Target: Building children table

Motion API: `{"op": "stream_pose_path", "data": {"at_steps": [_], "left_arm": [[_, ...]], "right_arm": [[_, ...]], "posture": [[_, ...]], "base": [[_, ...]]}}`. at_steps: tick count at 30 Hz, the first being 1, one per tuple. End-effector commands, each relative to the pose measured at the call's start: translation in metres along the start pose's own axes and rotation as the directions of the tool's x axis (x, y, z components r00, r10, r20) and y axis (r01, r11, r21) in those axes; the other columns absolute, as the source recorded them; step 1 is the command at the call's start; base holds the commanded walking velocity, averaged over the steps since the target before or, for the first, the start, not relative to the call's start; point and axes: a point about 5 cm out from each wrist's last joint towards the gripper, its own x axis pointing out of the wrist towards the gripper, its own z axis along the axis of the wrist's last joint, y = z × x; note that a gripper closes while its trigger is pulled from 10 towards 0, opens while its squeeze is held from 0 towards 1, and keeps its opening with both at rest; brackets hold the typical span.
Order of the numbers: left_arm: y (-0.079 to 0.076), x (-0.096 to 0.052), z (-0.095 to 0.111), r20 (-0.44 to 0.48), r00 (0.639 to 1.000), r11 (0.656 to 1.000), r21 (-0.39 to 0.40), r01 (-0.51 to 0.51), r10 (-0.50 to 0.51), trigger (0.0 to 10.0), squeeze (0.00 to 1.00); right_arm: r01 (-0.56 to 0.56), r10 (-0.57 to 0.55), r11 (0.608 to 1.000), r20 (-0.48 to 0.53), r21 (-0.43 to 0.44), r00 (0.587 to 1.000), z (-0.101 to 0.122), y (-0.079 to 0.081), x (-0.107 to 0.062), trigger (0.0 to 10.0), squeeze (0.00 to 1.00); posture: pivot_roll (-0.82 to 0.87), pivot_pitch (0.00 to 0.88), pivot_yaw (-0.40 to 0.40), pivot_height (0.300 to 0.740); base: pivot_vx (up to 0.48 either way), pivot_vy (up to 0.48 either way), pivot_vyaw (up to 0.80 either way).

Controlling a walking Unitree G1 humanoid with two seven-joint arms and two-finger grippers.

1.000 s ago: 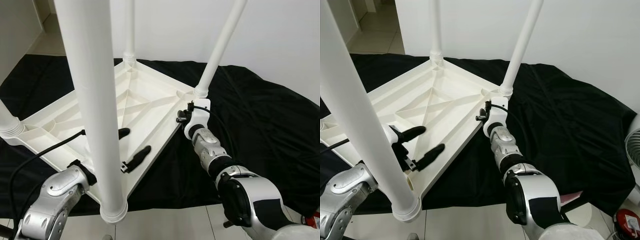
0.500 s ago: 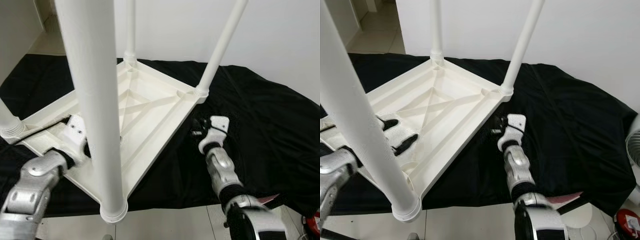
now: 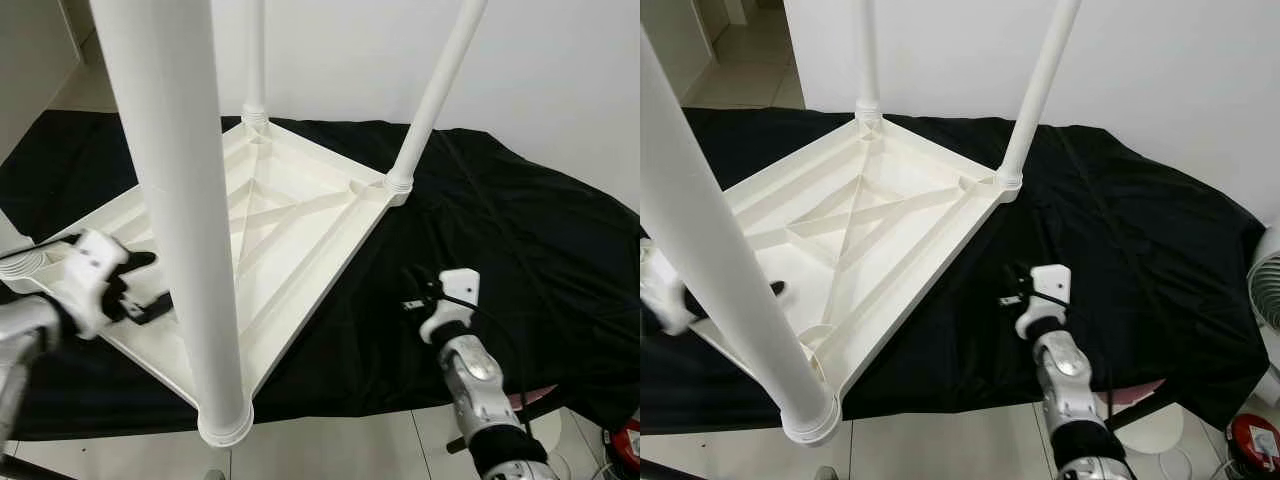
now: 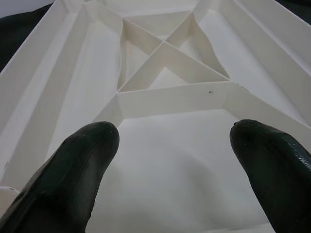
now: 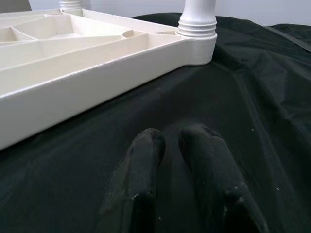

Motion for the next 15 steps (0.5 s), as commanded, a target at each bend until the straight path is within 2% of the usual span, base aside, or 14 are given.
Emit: {"op": "stream_pose_path", "data": {"at_steps": [1, 4, 6, 7, 10, 12, 15], "left_arm": [[-0.005, -0.004, 0.000, 0.004, 0.990, 0.990, -0.018, 0.141, -0.141, 10.0, 0.00], [-0.005, -0.007, 0.002, 0.017, 0.985, 0.985, -0.033, 0.171, -0.171, 10.0, 0.00], [-0.011, -0.011, 0.002, 0.013, 0.968, 0.967, -0.042, 0.251, -0.251, 10.0, 0.00], [-0.011, -0.011, 0.002, 0.013, 0.968, 0.967, -0.042, 0.251, -0.251, 10.0, 0.00], [-0.031, -0.006, -0.005, -0.027, 0.933, 0.933, -0.035, 0.358, -0.359, 10.0, 0.00], [-0.035, -0.004, -0.005, -0.023, 0.921, 0.921, -0.044, 0.388, -0.389, 10.0, 0.00], [-0.042, -0.003, -0.009, -0.070, 0.896, 0.899, -0.029, 0.437, -0.438, 10.0, 0.00]], "right_arm": [[-0.002, 0.002, 1.000, -0.009, -0.008, 1.000, -0.001, -0.003, -0.003, 10.0, 0.00], [-0.005, 0.005, 1.000, -0.012, -0.009, 1.000, 0.000, -0.003, -0.003, 10.0, 0.00], [-0.020, 0.019, 1.000, -0.018, -0.011, 1.000, 0.002, -0.002, -0.004, 10.0, 0.00], [-0.020, 0.019, 1.000, -0.018, -0.011, 1.000, 0.002, -0.002, -0.004, 10.0, 0.00], [-0.030, 0.030, 1.000, -0.016, -0.004, 0.999, 0.006, 0.002, 0.001, 10.0, 0.00], [-0.038, 0.038, 0.999, -0.016, -0.004, 0.999, 0.007, 0.004, 0.002, 10.0, 0.00], [-0.052, 0.052, 0.999, -0.016, -0.006, 0.999, 0.007, 0.006, 0.002, 10.0, 0.00]], "posture": [[0.12, 0.087, -0.071, 0.740], [0.12, 0.084, -0.072, 0.740], [0.13, 0.078, -0.074, 0.740], [0.13, 0.078, -0.074, 0.740], [0.13, 0.071, -0.075, 0.740], [0.13, 0.065, -0.077, 0.740], [0.13, 0.062, -0.077, 0.740]], "base": [[0.000, 0.000, 0.00], [0.000, 0.000, 0.00], [0.000, 0.000, 0.00], [0.000, 0.000, 0.00], [0.000, 0.000, 0.00], [0.000, 0.000, 0.00], [0.000, 0.000, 0.00]]}}
